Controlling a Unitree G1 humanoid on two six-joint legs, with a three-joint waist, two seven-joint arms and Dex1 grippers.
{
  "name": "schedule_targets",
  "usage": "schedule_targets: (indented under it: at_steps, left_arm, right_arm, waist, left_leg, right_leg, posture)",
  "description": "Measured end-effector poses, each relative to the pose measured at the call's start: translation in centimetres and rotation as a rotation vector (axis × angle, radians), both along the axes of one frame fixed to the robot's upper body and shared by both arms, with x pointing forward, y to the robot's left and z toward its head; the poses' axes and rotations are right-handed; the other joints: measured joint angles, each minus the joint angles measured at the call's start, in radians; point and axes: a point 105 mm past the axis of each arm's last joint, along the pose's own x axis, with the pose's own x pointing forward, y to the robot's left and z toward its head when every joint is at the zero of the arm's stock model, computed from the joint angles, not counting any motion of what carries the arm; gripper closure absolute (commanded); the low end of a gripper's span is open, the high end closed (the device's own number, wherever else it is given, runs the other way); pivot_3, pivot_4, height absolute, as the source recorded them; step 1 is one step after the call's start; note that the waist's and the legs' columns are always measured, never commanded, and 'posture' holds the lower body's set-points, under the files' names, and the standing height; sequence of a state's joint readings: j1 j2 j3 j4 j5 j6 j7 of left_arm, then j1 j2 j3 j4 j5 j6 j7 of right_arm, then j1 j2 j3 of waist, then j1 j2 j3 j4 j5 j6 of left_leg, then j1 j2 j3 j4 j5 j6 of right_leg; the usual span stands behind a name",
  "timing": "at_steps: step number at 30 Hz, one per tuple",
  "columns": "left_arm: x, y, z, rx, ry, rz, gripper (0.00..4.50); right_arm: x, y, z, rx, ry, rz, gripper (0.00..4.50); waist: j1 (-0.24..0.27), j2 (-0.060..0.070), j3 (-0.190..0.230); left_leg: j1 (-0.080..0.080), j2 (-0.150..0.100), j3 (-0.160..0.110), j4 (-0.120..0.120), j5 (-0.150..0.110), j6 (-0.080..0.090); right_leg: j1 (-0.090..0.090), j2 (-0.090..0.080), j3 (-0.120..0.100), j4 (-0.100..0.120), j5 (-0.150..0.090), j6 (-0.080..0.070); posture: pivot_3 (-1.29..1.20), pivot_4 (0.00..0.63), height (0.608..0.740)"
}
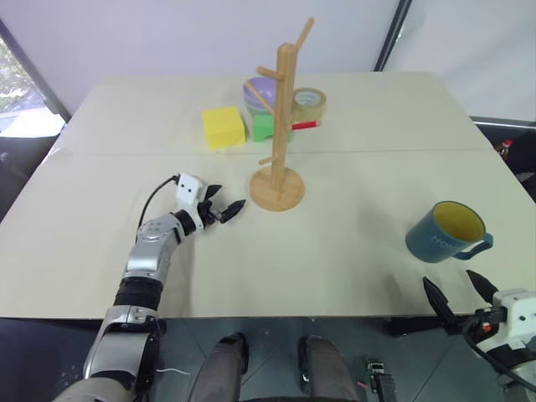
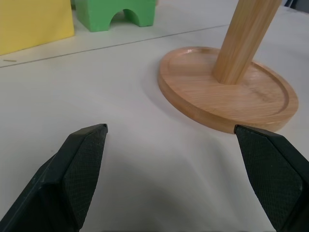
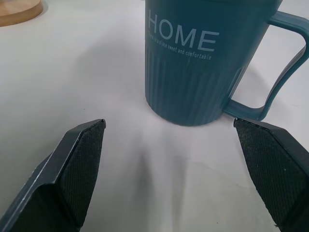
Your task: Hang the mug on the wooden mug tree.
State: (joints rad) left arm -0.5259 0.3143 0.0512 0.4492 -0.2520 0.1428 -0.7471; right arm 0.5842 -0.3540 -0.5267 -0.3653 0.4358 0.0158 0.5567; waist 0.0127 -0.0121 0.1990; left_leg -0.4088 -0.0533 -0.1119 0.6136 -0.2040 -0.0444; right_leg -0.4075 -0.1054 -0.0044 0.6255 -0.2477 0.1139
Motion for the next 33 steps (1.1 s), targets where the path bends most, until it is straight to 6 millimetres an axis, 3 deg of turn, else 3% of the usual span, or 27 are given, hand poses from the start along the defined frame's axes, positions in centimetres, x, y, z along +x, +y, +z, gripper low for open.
schedule_targets:
  at_steps: [13, 23, 29, 33]
  left_arm:
    - [-1.6, -1.5, 1.6, -0.030, -0.004, -0.149, 0.00]
    - [-10.0, -8.7, 3.8, 0.021, -0.029, -0.753, 0.00]
    - [-11.9, -10.8, 4.3, 0.023, -0.034, -0.898, 0.00]
    - [-12.1, -11.0, 4.3, 0.030, -0.035, -0.916, 0.00]
  right_arm:
    - [0.1, -0.1, 0.0, -0.001, -0.002, -0.011, 0.08]
    - [-0.2, -1.7, 0.4, -0.013, -0.008, -0.102, 0.08]
    - [0.4, -3.2, 0.6, -0.010, -0.039, -0.199, 0.08]
    - [0.6, -4.7, 0.0, 0.005, -0.033, -0.257, 0.08]
  waist:
    - [0.000, 0.000, 0.000]
    - [0.000, 0.002, -0.001]
    - [-0.001, 0.005, -0.003]
    - [-0.001, 0.005, -0.003]
  left_leg:
    - [0.000, 0.000, 0.000, 0.000, 0.000, 0.000]
    - [-0.001, 0.000, -0.001, 0.000, 0.000, 0.000]
    - [-0.001, 0.000, 0.000, 0.000, 0.000, 0.001]
    - [-0.001, 0.000, 0.001, -0.001, -0.001, 0.002]
  right_leg:
    - [0.000, 0.000, 0.000, 0.000, 0.000, 0.000]
    - [0.001, -0.002, 0.000, -0.005, 0.002, -0.005]
    - [0.002, -0.002, 0.000, -0.006, 0.002, -0.004]
    - [0.002, -0.001, 0.000, -0.006, 0.002, -0.005]
  posture:
    - [0.00, 0.150, 0.740]
    - [0.00, 0.150, 0.740]
    - [0.00, 0.150, 0.740]
    - [0.00, 0.150, 0.740]
